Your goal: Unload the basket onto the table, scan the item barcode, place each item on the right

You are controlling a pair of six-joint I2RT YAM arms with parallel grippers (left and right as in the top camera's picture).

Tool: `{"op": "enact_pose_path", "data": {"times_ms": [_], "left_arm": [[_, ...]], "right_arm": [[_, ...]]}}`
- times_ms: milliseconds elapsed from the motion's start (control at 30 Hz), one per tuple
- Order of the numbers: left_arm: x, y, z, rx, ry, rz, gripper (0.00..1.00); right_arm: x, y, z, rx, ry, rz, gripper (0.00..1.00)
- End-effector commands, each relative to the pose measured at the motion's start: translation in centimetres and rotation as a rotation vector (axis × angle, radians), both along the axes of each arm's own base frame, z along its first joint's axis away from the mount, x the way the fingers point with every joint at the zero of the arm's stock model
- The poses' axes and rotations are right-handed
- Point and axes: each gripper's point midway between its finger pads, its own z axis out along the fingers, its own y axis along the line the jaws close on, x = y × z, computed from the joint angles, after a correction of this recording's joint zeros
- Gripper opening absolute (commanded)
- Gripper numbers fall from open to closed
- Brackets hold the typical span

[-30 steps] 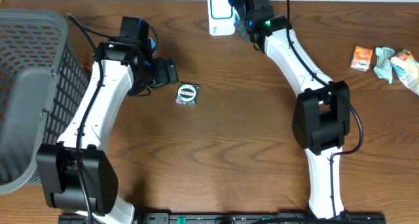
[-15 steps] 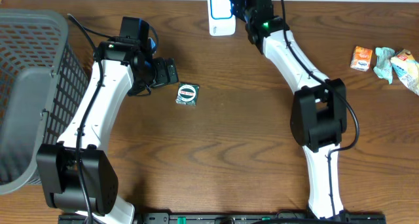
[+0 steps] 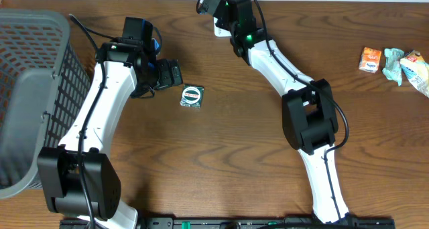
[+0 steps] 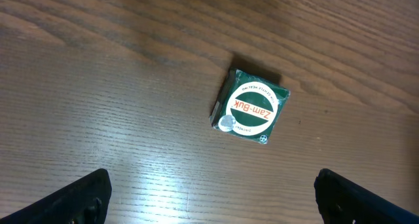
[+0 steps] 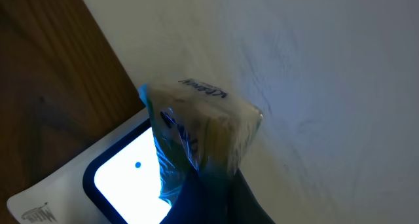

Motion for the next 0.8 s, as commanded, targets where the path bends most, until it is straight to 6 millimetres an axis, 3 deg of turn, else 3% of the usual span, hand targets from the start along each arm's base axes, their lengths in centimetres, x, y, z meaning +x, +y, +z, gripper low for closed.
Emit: {"op": "enact_pose_path", "data": {"times_ms": [0, 133, 267, 433, 567, 600, 633, 700, 733, 767], "left_arm": [[0.3, 0.2, 0.2, 0.012, -0.008, -0.003, 0.98], [0.3, 0.2, 0.2, 0.012, -0.008, -0.003, 0.97], [0.3, 0.2, 0.2, 0.012, -0.008, -0.003, 0.98], [0.3, 0.2, 0.2, 0.012, -0.008, -0.003, 0.97], [0.3, 0.2, 0.2, 0.012, -0.008, -0.003, 0.98], [0.3, 0.2, 0.2, 0.012, -0.008, -0.003, 0.98], [0.3, 0.2, 0.2, 0.012, -0.008, -0.003, 0.98], [0.3, 0.2, 0.2, 0.012, -0.008, -0.003, 0.98], [0.3, 0.2, 0.2, 0.012, -0.008, -0.003, 0.98], [0.3, 0.2, 0.2, 0.012, -0.008, -0.003, 0.98]], "right_arm": [[0.7, -2.8, 1.3, -0.062, -0.045, -0.146, 0.01], [1.0, -6.6, 2.1, -0.205, -0.072, -0.273, 0.01], [1.1, -11.4, 3.8, -0.224, -0.055, -0.376, 0.01], [-0.3, -22.9, 3.9, -0.179, 0.093, -0.603, 0.01], [-3.4, -31.8, 0.7, -0.18, 0.264, -0.804, 0.01], [-4.3, -34.2, -0.2, -0.148, 0.303, -0.864, 0.01], [-5.9, -37.9, -1.2, -0.071, 0.346, -0.971, 0.01], [-7.9, -41.6, -2.1, -0.002, 0.38, -1.089, 0.02], [-9.0, -43.4, -2.5, 0.024, 0.401, -1.142, 0.11], [-9.7, -44.6, -2.8, 0.042, 0.417, -1.175, 0.3]]}}
